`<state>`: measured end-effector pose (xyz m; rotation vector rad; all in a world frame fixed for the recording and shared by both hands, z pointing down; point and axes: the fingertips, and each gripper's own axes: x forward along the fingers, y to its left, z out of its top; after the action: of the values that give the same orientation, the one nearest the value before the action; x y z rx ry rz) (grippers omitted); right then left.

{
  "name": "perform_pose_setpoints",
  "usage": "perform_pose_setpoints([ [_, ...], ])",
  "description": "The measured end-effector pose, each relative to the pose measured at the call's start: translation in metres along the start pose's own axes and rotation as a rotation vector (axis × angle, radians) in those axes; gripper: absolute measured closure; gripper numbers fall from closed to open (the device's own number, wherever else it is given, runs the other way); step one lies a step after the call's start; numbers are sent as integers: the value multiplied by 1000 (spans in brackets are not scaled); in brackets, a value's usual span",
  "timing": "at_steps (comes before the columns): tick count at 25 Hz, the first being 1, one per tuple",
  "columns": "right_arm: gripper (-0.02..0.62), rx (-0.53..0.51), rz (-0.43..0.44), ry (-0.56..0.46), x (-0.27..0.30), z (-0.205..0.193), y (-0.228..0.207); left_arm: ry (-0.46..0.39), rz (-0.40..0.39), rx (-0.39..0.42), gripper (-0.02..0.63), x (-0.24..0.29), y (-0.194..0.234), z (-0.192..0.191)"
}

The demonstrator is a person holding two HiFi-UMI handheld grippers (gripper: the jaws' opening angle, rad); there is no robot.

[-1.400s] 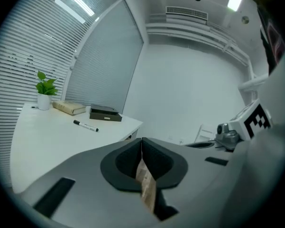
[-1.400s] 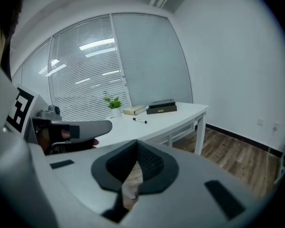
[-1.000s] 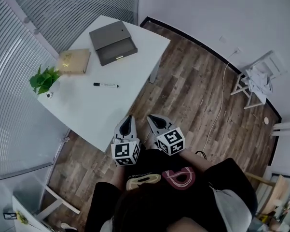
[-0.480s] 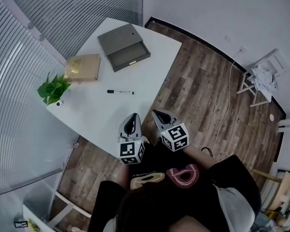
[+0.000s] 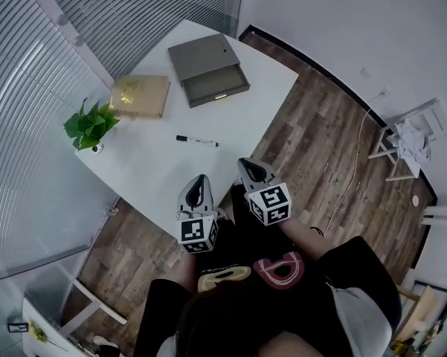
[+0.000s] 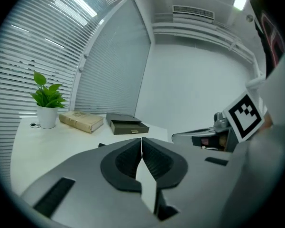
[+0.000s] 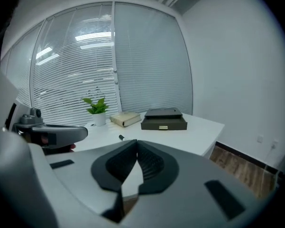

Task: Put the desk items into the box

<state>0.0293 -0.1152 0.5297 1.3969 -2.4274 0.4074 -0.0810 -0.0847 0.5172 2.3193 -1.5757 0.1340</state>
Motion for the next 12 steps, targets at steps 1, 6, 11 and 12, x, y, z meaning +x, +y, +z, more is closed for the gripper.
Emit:
perform_pose_setpoints([
  [1, 584, -7, 11, 5, 5, 2, -1, -4, 27, -9, 589, 0, 7, 1],
  [6, 583, -53, 99, 36, 28, 7, -4, -27, 106, -45, 589, 2, 31, 9],
  [11, 516, -89, 200, 76, 53, 10, -4, -56, 169, -67, 588, 2, 54, 19],
  [12, 506, -95, 219, 91, 56, 9, -5, -61, 193, -72, 588, 1, 57, 20],
])
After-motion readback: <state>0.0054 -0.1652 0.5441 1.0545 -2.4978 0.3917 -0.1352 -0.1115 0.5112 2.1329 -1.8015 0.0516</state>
